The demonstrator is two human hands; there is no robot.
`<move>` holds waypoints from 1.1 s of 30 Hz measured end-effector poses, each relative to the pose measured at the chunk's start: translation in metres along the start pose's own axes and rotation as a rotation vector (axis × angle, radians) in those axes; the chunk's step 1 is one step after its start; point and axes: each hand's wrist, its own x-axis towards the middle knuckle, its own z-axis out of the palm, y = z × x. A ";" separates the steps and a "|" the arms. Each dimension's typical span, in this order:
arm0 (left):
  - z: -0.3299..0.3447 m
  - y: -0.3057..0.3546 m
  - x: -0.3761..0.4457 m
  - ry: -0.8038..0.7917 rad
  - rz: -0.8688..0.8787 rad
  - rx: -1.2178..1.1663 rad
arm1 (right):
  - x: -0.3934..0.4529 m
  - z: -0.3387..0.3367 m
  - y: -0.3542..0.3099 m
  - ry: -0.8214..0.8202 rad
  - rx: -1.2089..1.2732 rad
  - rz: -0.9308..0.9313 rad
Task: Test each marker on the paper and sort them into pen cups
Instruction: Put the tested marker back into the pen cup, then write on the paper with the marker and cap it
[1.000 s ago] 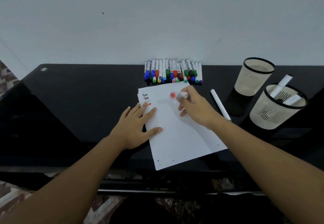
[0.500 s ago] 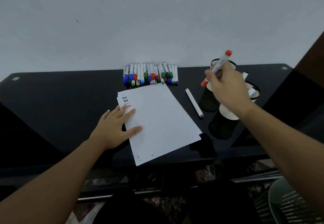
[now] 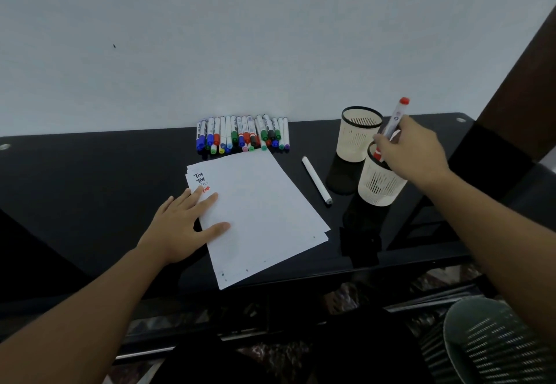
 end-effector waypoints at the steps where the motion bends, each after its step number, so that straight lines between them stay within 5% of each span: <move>1: 0.000 0.000 0.000 -0.001 0.001 0.004 | 0.000 0.001 0.000 -0.010 0.008 0.004; 16: 0.002 -0.002 0.007 0.008 -0.009 -0.067 | -0.012 0.018 -0.050 0.110 0.096 -0.321; 21: -0.013 0.001 0.021 0.041 -0.078 -0.142 | -0.015 0.051 -0.079 -0.063 0.016 -0.513; 26: -0.014 -0.002 0.033 0.003 -0.122 -0.099 | 0.002 0.100 -0.076 -0.320 -0.026 -0.403; 33: 0.001 -0.007 0.030 0.127 -0.109 -0.104 | 0.053 0.145 -0.069 -0.466 -0.096 -0.288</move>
